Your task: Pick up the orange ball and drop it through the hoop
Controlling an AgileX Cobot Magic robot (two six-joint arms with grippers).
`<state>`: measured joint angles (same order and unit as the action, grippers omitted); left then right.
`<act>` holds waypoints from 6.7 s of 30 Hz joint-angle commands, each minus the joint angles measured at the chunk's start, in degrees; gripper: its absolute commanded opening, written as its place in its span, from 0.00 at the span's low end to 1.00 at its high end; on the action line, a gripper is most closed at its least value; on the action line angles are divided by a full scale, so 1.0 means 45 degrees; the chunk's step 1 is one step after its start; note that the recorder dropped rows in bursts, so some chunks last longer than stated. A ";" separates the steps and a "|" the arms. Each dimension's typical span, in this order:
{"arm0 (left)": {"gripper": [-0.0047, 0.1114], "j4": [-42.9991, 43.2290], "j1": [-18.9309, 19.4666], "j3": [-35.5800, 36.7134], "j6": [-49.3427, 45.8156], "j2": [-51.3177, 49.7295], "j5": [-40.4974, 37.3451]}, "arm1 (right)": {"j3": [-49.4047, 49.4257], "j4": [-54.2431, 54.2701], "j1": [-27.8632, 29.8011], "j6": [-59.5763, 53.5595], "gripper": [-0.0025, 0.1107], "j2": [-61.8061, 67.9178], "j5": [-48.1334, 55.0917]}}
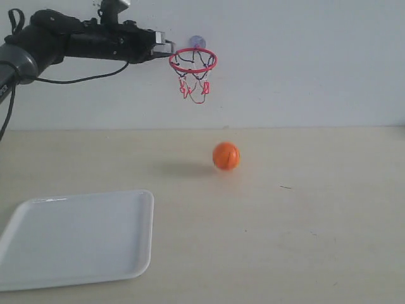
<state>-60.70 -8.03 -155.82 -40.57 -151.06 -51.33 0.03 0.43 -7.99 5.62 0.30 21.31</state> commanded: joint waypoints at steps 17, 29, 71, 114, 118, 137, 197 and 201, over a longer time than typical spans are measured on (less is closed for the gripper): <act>0.08 0.0707 0.1580 -0.0047 0.3755 0.1085 -0.4141 | -0.0007 -0.0095 -0.0006 -0.0022 0.02 -0.0066 -0.0072; 0.08 0.2824 0.1128 0.0091 0.4972 0.2619 -0.4141 | -0.0007 -0.0095 -0.0006 -0.0022 0.02 -0.0066 -0.0072; 0.08 -0.3416 0.1716 2.9336 -0.2833 2.5415 0.1455 | -0.0007 -0.0095 -0.0006 -0.0022 0.02 -0.0066 -0.0072; 0.08 -0.2400 0.1716 3.1856 -0.1893 3.3569 0.1198 | -0.0007 -0.0095 -0.0006 -0.0022 0.02 -0.0066 -0.0058; 0.08 -0.2400 0.1716 3.1856 -0.1893 3.3569 0.1198 | -0.0007 -0.0095 -0.0006 -0.0022 0.02 -0.0066 -0.0058; 0.08 1.0393 0.2474 3.2141 1.0695 3.3569 0.5453 | -0.0007 -0.0095 -0.0006 -0.0022 0.02 -0.0066 -0.0058; 0.08 1.3769 0.1516 3.4626 1.3658 3.3569 0.7503 | -0.0007 -0.0095 -0.0006 -0.0022 0.02 -0.0066 -0.0082; 0.08 1.3769 0.1516 3.4626 1.3658 3.3569 0.7503 | -0.0007 -0.0095 -0.0006 -0.0022 0.02 -0.0066 -0.0082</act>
<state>1.04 -0.76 -0.22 21.15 -0.16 -17.56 0.03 0.43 -7.99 5.62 0.30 21.31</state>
